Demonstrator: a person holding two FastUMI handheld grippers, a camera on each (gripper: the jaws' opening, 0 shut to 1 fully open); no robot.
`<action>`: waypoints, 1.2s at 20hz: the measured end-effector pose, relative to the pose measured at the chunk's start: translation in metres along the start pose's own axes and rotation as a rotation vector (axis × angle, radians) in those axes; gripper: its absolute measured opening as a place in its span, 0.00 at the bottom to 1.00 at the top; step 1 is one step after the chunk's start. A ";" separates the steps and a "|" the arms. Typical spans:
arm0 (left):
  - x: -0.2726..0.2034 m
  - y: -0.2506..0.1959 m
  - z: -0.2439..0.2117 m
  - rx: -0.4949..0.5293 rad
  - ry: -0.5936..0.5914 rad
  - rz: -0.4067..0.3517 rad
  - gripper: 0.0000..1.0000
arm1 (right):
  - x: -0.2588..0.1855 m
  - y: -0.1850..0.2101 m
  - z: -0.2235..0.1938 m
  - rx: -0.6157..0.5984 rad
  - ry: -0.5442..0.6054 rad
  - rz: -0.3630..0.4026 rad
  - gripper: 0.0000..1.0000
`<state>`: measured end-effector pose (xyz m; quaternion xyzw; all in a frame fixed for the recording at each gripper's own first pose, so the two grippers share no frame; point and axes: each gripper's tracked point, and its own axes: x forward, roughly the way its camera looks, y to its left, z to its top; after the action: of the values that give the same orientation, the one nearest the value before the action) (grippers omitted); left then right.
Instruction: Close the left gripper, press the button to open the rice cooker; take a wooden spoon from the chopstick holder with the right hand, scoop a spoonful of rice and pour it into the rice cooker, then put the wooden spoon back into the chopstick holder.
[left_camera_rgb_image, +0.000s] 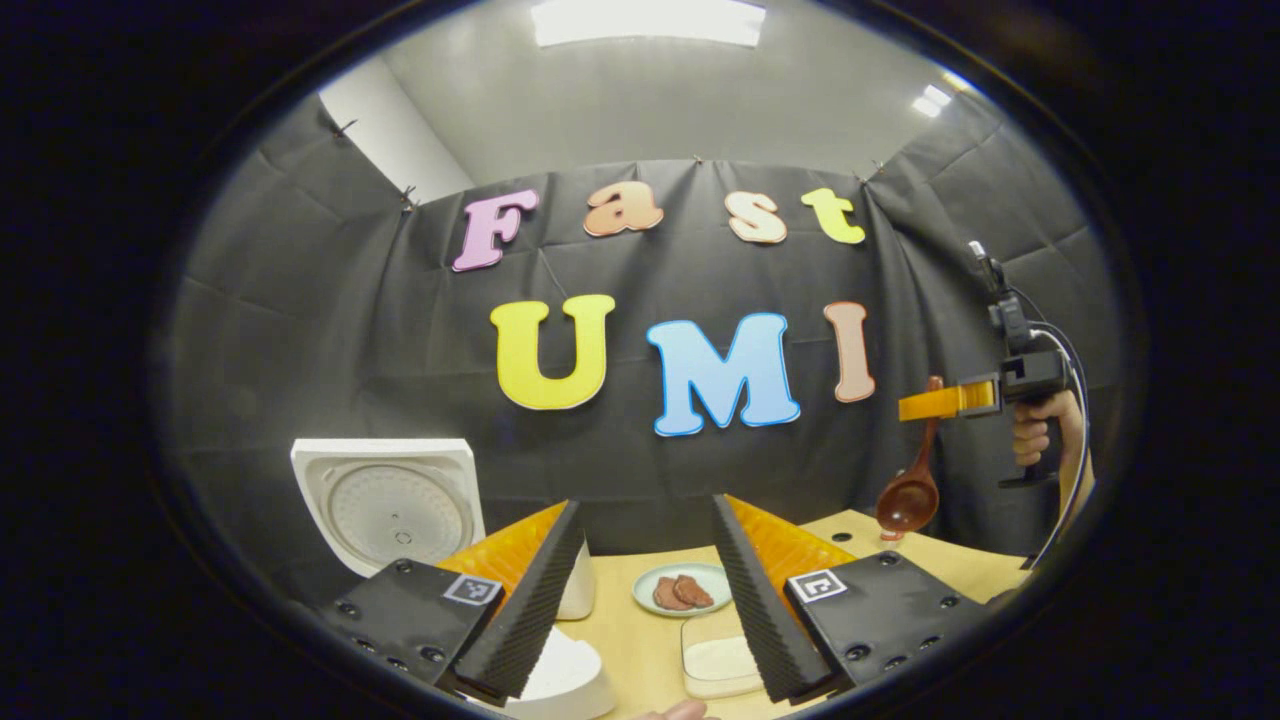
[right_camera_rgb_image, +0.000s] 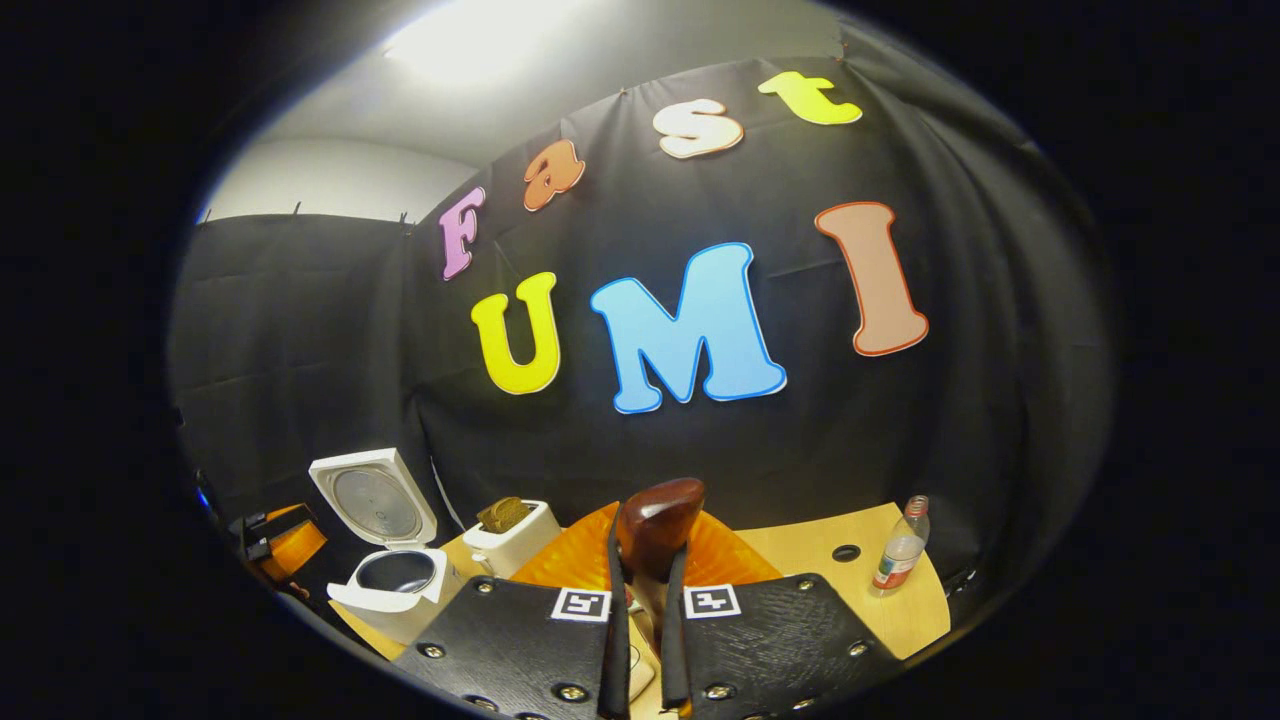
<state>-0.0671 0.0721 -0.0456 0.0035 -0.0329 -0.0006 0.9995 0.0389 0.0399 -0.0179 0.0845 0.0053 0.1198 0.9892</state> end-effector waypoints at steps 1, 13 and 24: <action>0.003 -0.004 0.002 -0.010 0.003 -0.008 0.92 | -0.003 -0.005 -0.002 0.003 0.003 -0.010 0.12; 0.014 -0.023 0.005 -0.007 0.012 -0.035 0.89 | -0.027 -0.044 -0.031 0.029 0.027 -0.081 0.13; 0.002 -0.039 -0.020 0.083 0.038 -0.028 0.91 | -0.030 -0.079 -0.114 0.187 0.086 -0.172 0.13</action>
<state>-0.0638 0.0329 -0.0660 0.0455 -0.0140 -0.0131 0.9988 0.0250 -0.0239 -0.1436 0.1704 0.0660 0.0372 0.9824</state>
